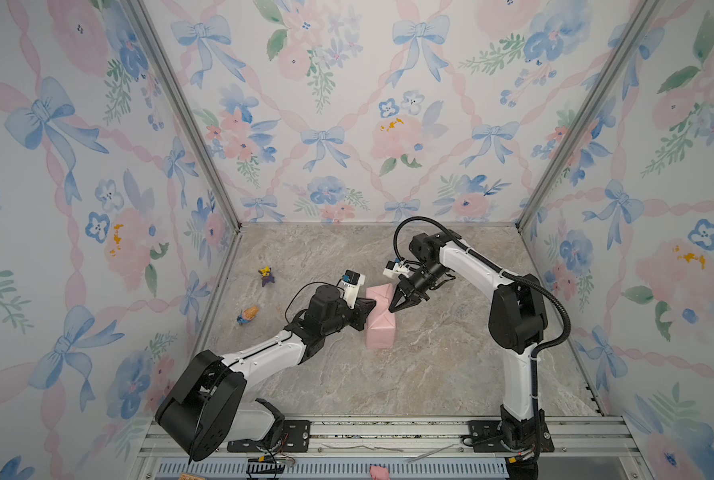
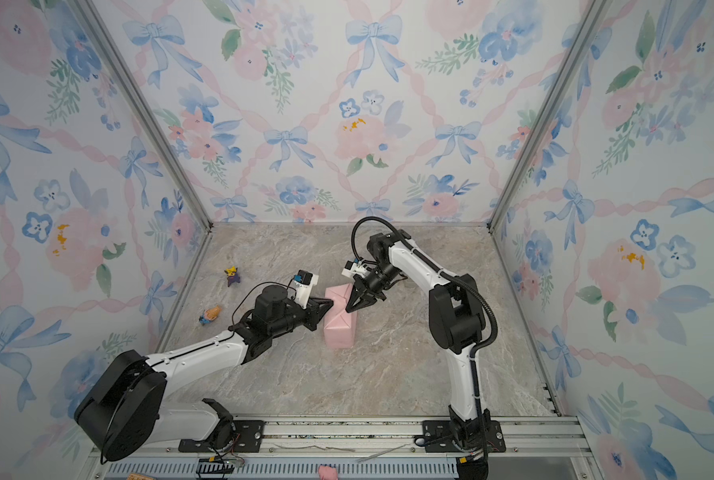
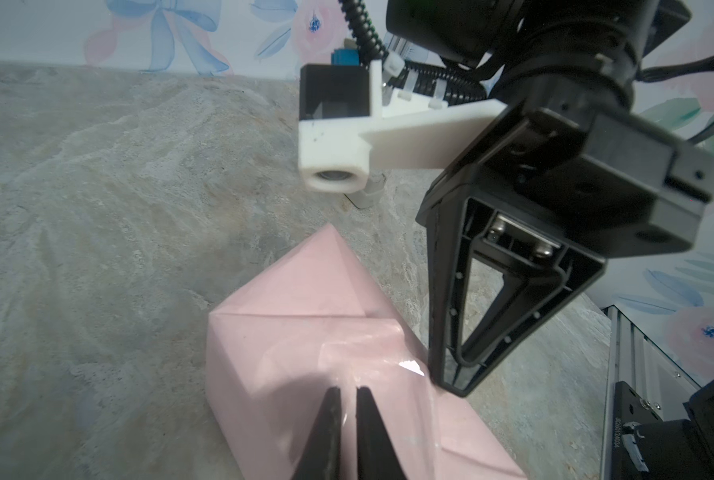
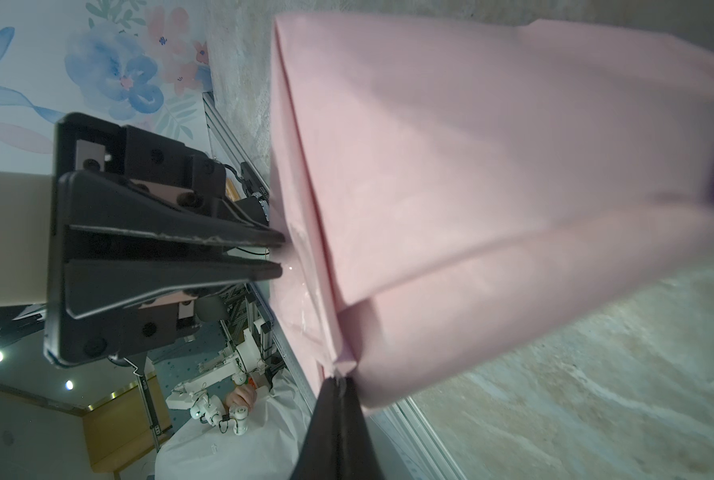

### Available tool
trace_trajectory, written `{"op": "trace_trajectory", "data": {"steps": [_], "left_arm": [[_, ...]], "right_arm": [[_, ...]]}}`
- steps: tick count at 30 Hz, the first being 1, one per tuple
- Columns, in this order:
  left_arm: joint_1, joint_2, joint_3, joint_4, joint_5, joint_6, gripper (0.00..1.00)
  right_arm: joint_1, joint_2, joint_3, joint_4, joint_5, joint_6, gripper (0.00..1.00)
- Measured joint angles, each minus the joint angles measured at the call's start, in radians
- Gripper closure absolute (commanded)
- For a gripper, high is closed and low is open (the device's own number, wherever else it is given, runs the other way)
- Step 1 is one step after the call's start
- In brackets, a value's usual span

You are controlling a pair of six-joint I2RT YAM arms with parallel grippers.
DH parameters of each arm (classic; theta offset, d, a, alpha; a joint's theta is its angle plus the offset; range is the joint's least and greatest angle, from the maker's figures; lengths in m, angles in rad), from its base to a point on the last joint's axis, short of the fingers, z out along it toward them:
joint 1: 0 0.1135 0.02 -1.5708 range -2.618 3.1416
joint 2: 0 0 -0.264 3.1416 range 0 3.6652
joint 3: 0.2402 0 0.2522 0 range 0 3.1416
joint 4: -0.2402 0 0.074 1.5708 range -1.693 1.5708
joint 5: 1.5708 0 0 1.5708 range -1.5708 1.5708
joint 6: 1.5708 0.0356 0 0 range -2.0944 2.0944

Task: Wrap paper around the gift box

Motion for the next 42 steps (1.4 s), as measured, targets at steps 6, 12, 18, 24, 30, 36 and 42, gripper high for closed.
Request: {"op": "trace_trajectory", "data": {"steps": [6, 12, 18, 24, 30, 36, 42], "left_arm": [[0.0, -0.013, 0.031, -0.019, 0.01, 0.007, 0.88], [0.0, -0.021, 0.087, 0.0, 0.054, 0.01, 0.89], [-0.006, 0.041, 0.106, 0.027, 0.064, 0.015, 0.92], [-0.006, 0.104, 0.098, 0.024, 0.06, 0.015, 0.92], [-0.006, 0.142, 0.087, 0.037, 0.034, 0.015, 0.94], [-0.006, 0.151, 0.074, 0.08, 0.026, 0.015, 0.94], [-0.008, 0.154, 0.063, 0.101, 0.014, 0.019, 0.94]], "right_arm": [[-0.001, 0.0, 0.0, 0.0, 0.011, 0.0, 1.0], [-0.001, 0.0, 0.0, 0.0, 0.014, 0.0, 1.0], [-0.002, 0.0, 0.0, 0.004, 0.014, 0.004, 1.0], [-0.002, 0.0, -0.008, 0.011, 0.009, 0.008, 1.0], [-0.002, -0.002, -0.014, 0.016, 0.005, 0.01, 1.0], [-0.006, -0.024, -0.034, 0.03, 0.01, 0.028, 0.77], [-0.032, -0.115, -0.057, 0.033, 0.058, 0.057, 0.64]]}}
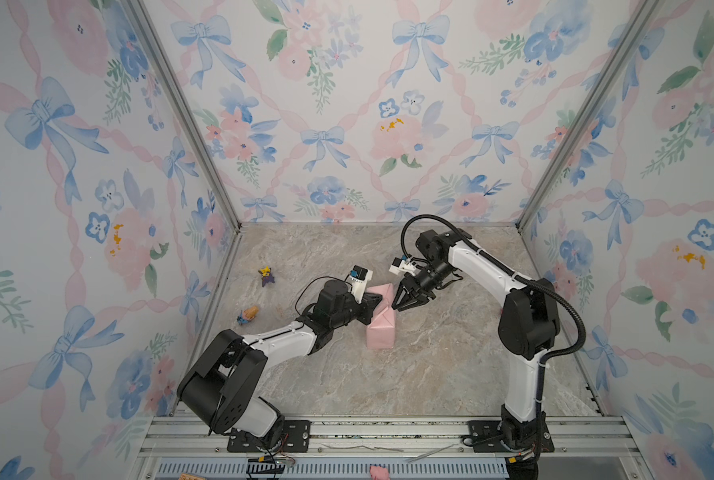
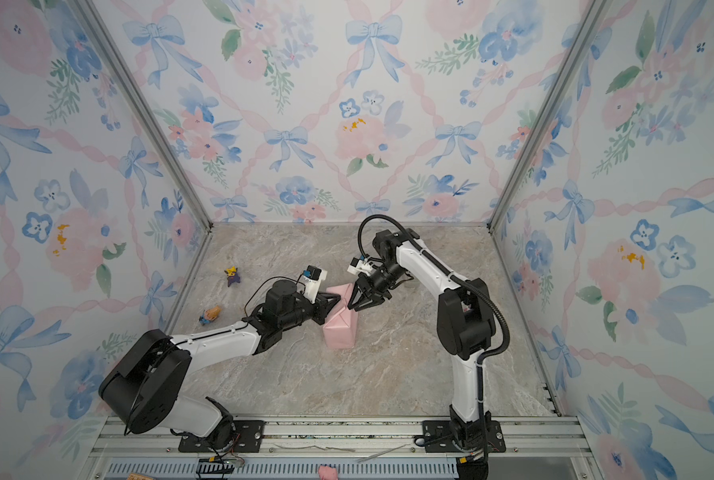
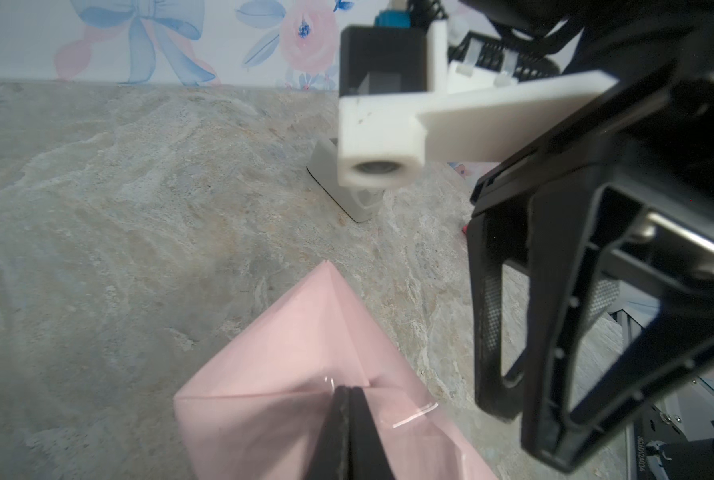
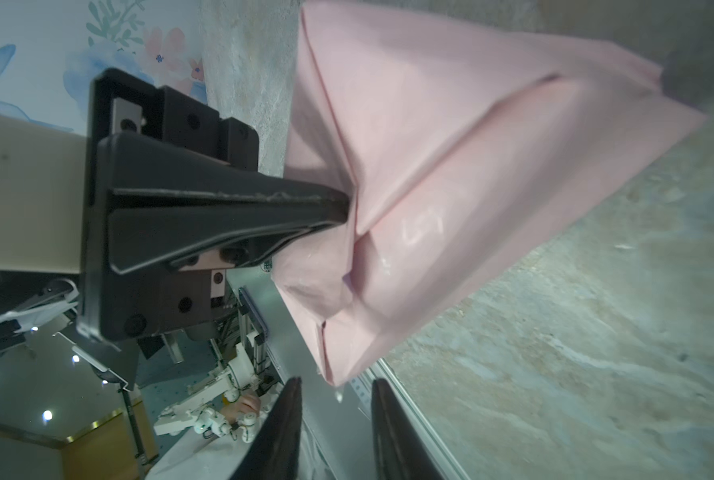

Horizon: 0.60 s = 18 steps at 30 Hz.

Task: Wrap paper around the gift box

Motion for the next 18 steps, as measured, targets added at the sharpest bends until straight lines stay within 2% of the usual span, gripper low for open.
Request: {"op": "trace_trajectory", "data": {"steps": [8, 13, 18], "left_arm": [[-0.004, 0.0, -0.002, 0.005, -0.007, 0.006, 0.94], [-0.005, 0.0, -0.002, 0.006, -0.011, 0.007, 0.94], [-0.005, -0.002, -0.004, 0.005, -0.015, 0.007, 0.94]], "right_arm": [[0.004, -0.049, 0.079, -0.012, 0.14, 0.064, 0.58], [0.053, 0.011, 0.169, -0.025, 0.203, 0.079, 0.58], [0.075, 0.082, 0.188, -0.025, 0.224, 0.089, 0.59]]}}
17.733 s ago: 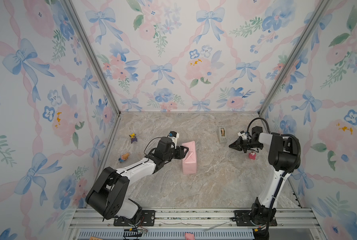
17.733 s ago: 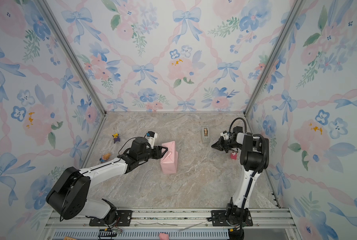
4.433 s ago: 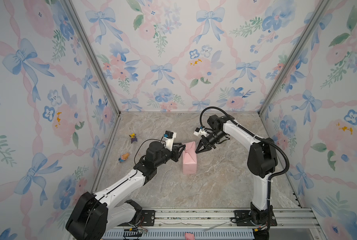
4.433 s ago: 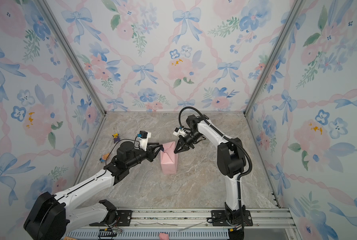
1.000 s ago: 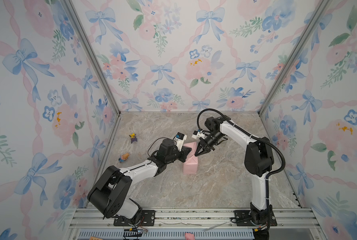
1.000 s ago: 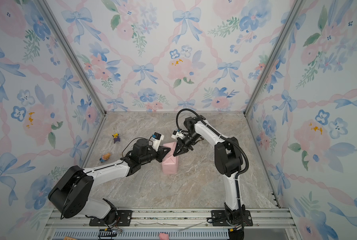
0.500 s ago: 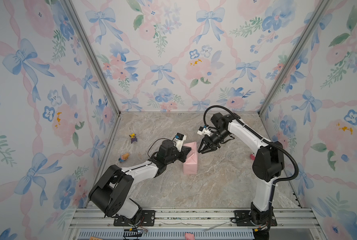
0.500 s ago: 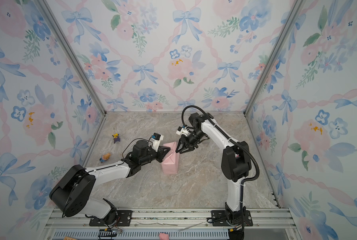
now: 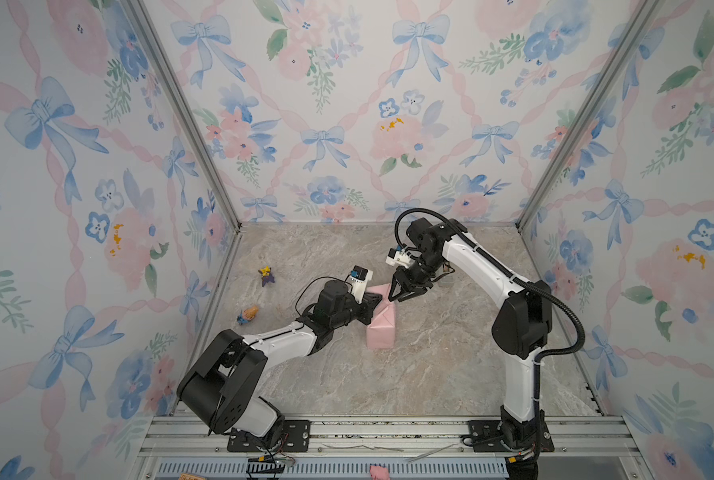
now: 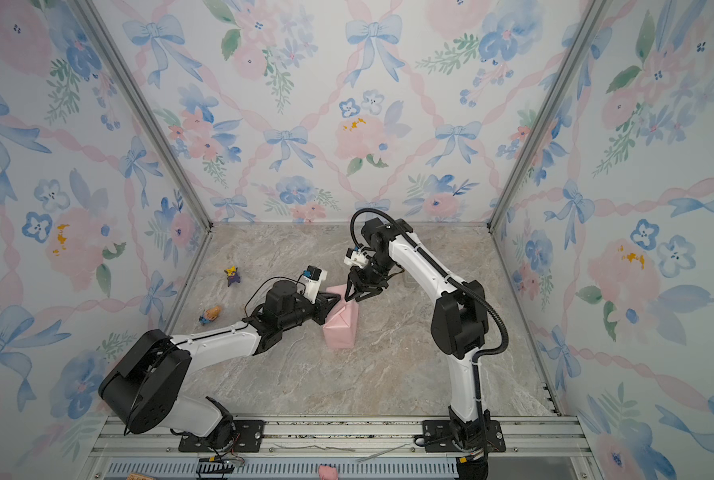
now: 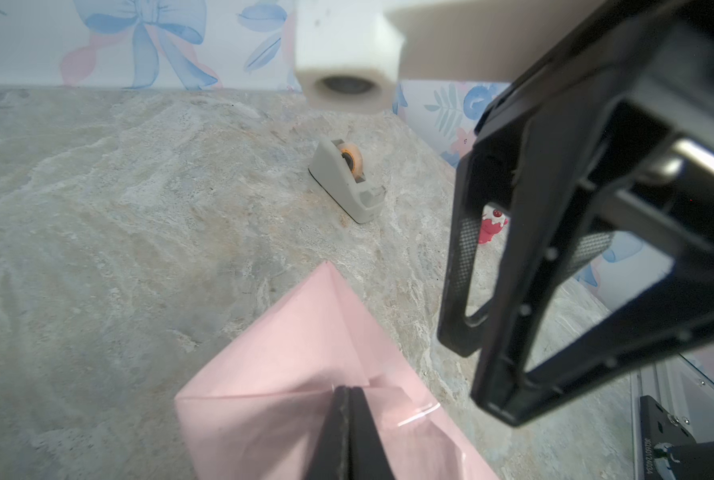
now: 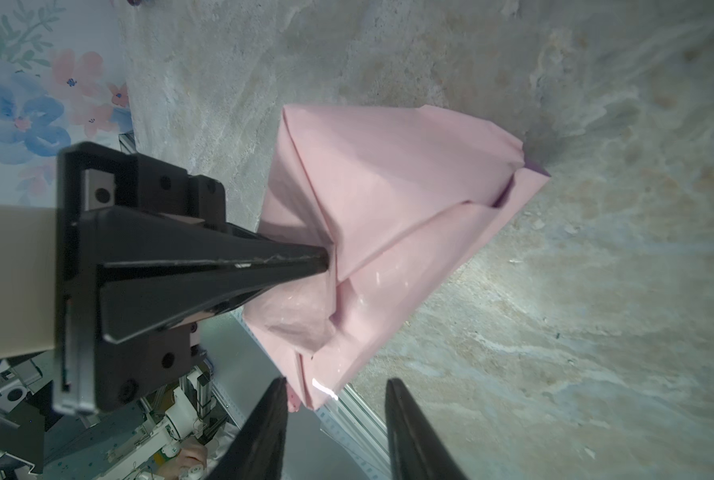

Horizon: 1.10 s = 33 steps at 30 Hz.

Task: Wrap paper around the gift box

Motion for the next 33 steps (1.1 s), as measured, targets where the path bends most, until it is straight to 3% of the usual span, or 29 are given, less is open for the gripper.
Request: {"op": "trace_trajectory", "data": {"steps": [5, 8, 10, 13, 17, 33], "left_arm": [[0.0, -0.003, -0.002, 0.0, -0.003, 0.0, 0.94], [0.0, -0.003, -0.003, 0.0, -0.003, 0.001, 0.94], [-0.004, -0.004, -0.003, 0.0, -0.007, 0.004, 0.94], [-0.006, -0.004, -0.003, 0.001, -0.01, 0.007, 0.93], [-0.006, -0.004, -0.003, 0.0, -0.011, 0.007, 0.93], [-0.006, -0.004, -0.003, 0.0, -0.011, 0.007, 0.94]], "right_arm": [[0.0, 0.023, -0.046, 0.023, 0.006, 0.007, 0.74], [-0.018, 0.011, -0.101, 0.052, -0.06, 0.011, 0.87], [-0.028, -0.008, -0.134, 0.072, -0.085, 0.018, 0.87], [-0.036, -0.024, -0.163, 0.095, -0.095, 0.024, 0.77], [-0.045, -0.043, -0.188, 0.113, -0.088, 0.027, 0.75], [-0.03, -0.113, -0.282, 0.189, -0.093, 0.074, 0.91]]}}
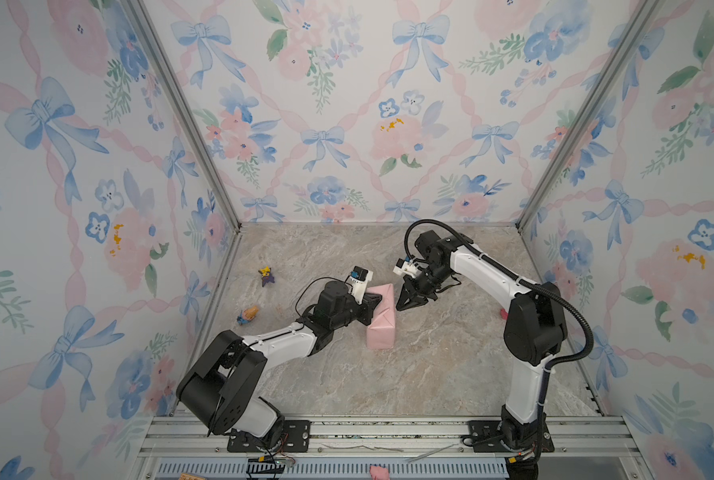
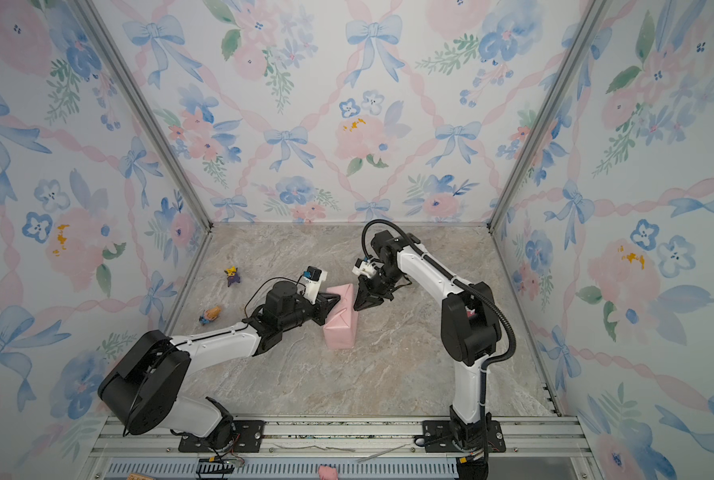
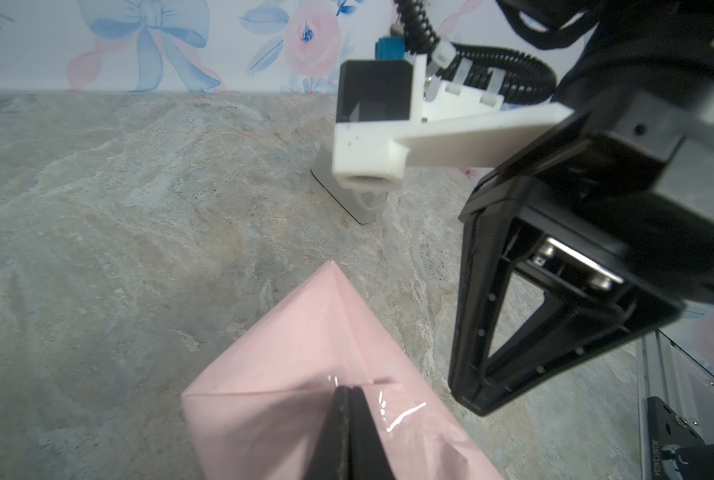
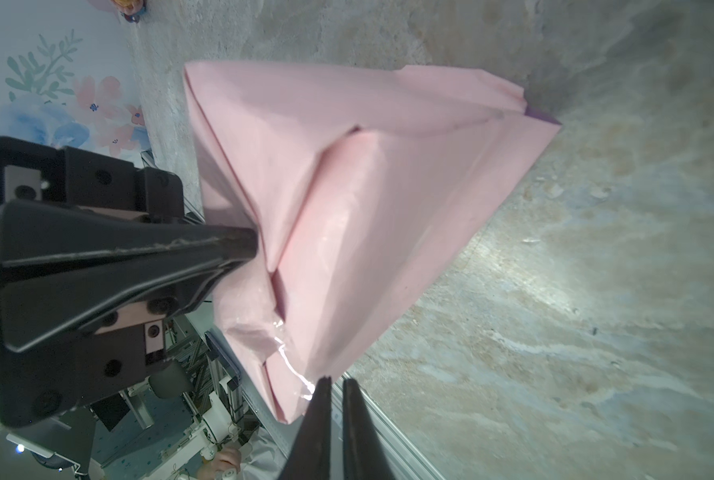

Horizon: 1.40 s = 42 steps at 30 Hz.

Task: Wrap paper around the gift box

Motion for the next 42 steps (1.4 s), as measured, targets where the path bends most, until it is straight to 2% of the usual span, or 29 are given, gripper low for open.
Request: {"op": "trace_trajectory", "data": {"steps": [10, 15, 19, 24, 26, 28, 29, 34, 35, 37, 38, 40, 41, 42], "left_arm": [[0.0, -0.02, -0.022, 0.007, -0.053, -0.005, 0.93], [0.008, -0.09, -0.06, -0.027, -0.133, -0.029, 0.89], [0.04, -0.172, -0.094, -0.114, -0.224, -0.068, 0.85], [0.097, -0.268, -0.123, -0.291, -0.351, -0.124, 0.67], [0.118, -0.31, -0.129, -0.359, -0.386, -0.144, 0.64], [0.143, -0.362, -0.137, -0.41, -0.41, -0.162, 0.55], [0.158, -0.393, -0.142, -0.436, -0.424, -0.175, 0.48], [0.21, -0.527, -0.159, -0.501, -0.457, -0.216, 0.43], [0.214, -0.545, -0.166, -0.5, -0.457, -0.218, 0.38], [0.215, -0.565, -0.185, -0.485, -0.453, -0.208, 0.16], [0.216, -0.571, -0.198, -0.473, -0.458, -0.196, 0.02], [0.216, -0.581, -0.223, -0.442, -0.491, -0.158, 0.02], [0.217, -0.584, -0.234, -0.423, -0.525, -0.126, 0.02], [0.217, -0.587, -0.241, -0.401, -0.563, -0.093, 0.02]], "right_arm": [[0.018, 0.0, -0.091, 0.113, -0.015, 0.07, 0.9], [0.041, -0.001, -0.091, 0.179, -0.031, 0.106, 0.81], [0.039, -0.015, -0.092, 0.224, -0.037, 0.129, 0.8], [0.0, -0.082, -0.116, 0.285, -0.032, 0.158, 0.78], [-0.027, -0.117, -0.145, 0.318, -0.022, 0.173, 0.77], [-0.058, -0.148, -0.171, 0.341, -0.006, 0.185, 0.77], [-0.076, -0.163, -0.183, 0.351, 0.003, 0.188, 0.76], [-0.154, -0.248, -0.291, 0.453, 0.06, 0.217, 0.69], [-0.172, -0.275, -0.33, 0.483, 0.079, 0.224, 0.67], [-0.212, -0.342, -0.41, 0.547, 0.127, 0.228, 0.65], [-0.237, -0.378, -0.449, 0.578, 0.154, 0.227, 0.61], [-0.293, -0.459, -0.521, 0.64, 0.23, 0.211, 0.3], [-0.323, -0.505, -0.559, 0.676, 0.276, 0.198, 0.03], [-0.351, -0.55, -0.601, 0.719, 0.326, 0.184, 0.04]]}}
